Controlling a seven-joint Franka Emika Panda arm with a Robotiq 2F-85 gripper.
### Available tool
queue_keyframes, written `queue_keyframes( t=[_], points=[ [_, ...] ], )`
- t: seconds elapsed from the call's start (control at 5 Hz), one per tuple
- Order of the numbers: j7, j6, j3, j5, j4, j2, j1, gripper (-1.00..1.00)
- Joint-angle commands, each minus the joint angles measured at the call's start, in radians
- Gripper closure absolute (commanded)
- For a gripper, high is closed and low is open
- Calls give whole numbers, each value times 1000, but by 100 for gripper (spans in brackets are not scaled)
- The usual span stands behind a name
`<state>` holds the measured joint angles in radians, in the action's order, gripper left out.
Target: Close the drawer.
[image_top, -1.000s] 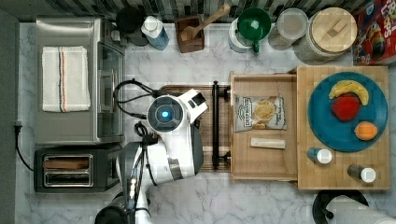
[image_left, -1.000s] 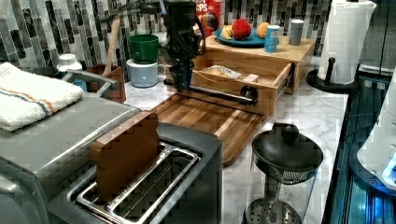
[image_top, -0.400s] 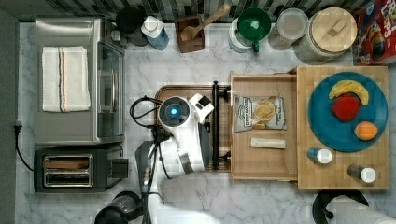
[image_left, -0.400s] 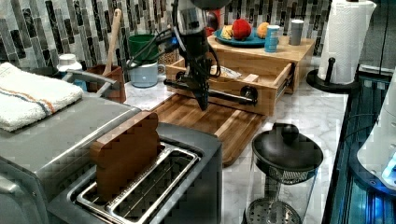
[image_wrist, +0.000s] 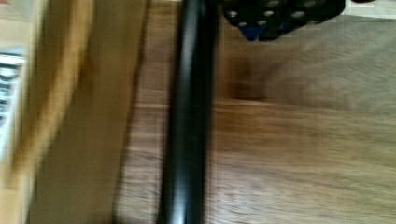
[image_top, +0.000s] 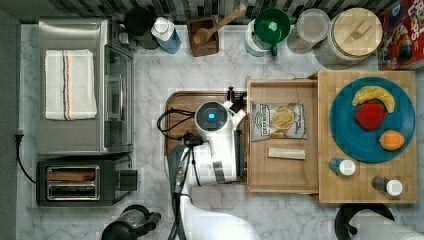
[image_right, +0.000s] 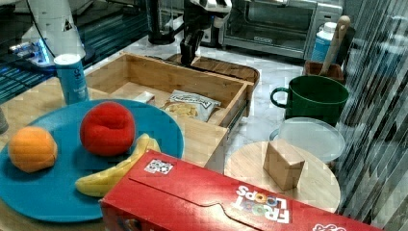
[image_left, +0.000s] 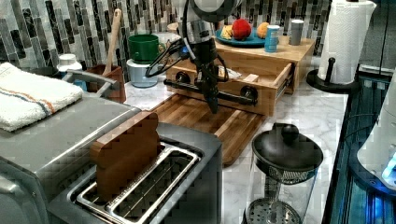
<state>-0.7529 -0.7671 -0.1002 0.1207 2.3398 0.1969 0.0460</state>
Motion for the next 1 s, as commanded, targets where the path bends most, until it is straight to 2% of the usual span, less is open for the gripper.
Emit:
queue_keyframes(
  t=[0.2,0.6,0.8,1.0],
  points=[
    [-160,-48,83,66,-61,-106,112,100],
    [-281,-241,117,37,-40,-42,202,100],
    [-241,-414,153,111,5,-7,205,100],
    [-299,-297,162,114,-39,-33,231,100]
  ],
)
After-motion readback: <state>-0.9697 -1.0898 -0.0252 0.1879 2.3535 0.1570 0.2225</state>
